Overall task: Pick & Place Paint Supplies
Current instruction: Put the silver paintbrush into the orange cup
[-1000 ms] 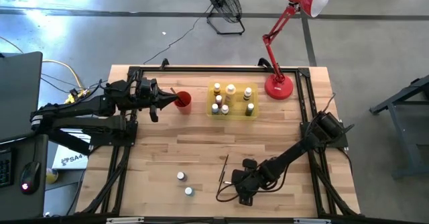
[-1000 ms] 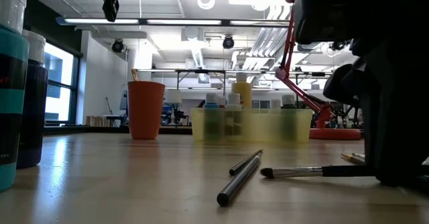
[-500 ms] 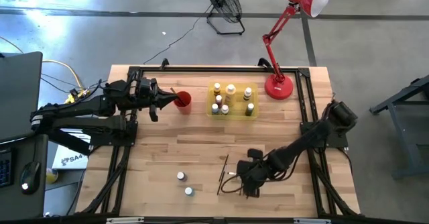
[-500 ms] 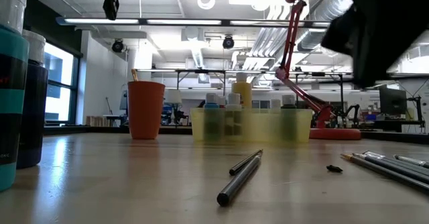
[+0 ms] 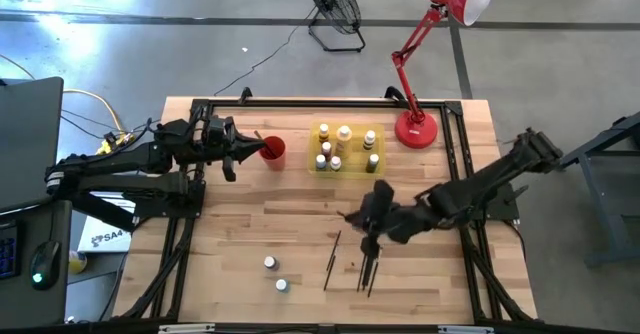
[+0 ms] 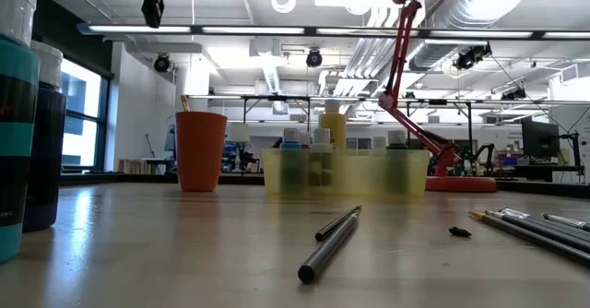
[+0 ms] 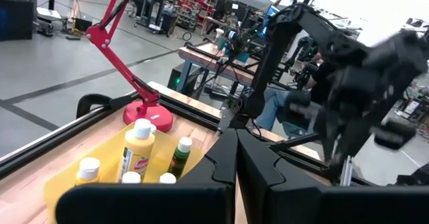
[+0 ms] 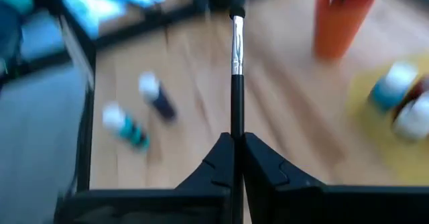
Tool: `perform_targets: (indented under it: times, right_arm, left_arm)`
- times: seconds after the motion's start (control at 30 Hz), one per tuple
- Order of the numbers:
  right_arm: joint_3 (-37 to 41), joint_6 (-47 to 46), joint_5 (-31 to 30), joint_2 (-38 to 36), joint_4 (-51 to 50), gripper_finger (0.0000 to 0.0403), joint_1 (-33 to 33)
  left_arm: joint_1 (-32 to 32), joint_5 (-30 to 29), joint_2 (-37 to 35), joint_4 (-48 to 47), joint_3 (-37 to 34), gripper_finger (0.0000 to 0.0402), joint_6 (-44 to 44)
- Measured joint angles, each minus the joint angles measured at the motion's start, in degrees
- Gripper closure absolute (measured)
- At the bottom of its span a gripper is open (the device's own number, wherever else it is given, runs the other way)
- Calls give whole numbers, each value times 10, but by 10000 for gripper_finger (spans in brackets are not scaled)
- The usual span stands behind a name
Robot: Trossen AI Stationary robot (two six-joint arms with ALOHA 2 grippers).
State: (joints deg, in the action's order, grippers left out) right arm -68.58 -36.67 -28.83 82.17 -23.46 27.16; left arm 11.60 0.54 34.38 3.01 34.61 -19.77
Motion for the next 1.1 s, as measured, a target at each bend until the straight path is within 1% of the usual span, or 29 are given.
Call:
perform_targets:
  times: [0.1, 0.23, 0.37, 0.47, 0.6, 0.7, 0.77, 0.87, 0.97, 1.1]
  right_arm:
    - [-1, 55, -28, -15, 62, 399, -17]
    - [-1, 113, -30, -17, 132, 399, -45]
    - [-1, 133, -28, -17, 161, 399, -70]
    - [-1, 144, -28, -17, 175, 399, -84]
    - [-1, 164, -24, -17, 205, 399, -94]
    - [-1, 187, -23, -17, 222, 399, -98]
    - [-1, 194, -23, -17, 226, 399, -101]
    - [-1, 200, -23, -17, 227, 399, -105]
    - [-1, 200, -23, -17, 227, 399, -108]
    - [-1, 200, -25, -17, 227, 399, -109]
  left_arm:
    - [0, 8, 5, 2, 0, 398, 8]
    - [0, 45, 21, 20, 0, 398, 51]
    - [0, 85, 51, 98, 0, 381, 80]
    - [0, 95, 79, 163, 0, 353, 90]
    - [0, 98, 120, 211, 0, 307, 90]
    - [0, 119, 159, 261, 0, 276, 70]
    - [0, 131, 191, 315, 0, 262, 44]
    - [0, 154, 235, 398, 0, 256, 27]
    - [-10, 158, 277, 475, 0, 255, 15]
    - [-31, 158, 316, 533, 0, 255, 27]
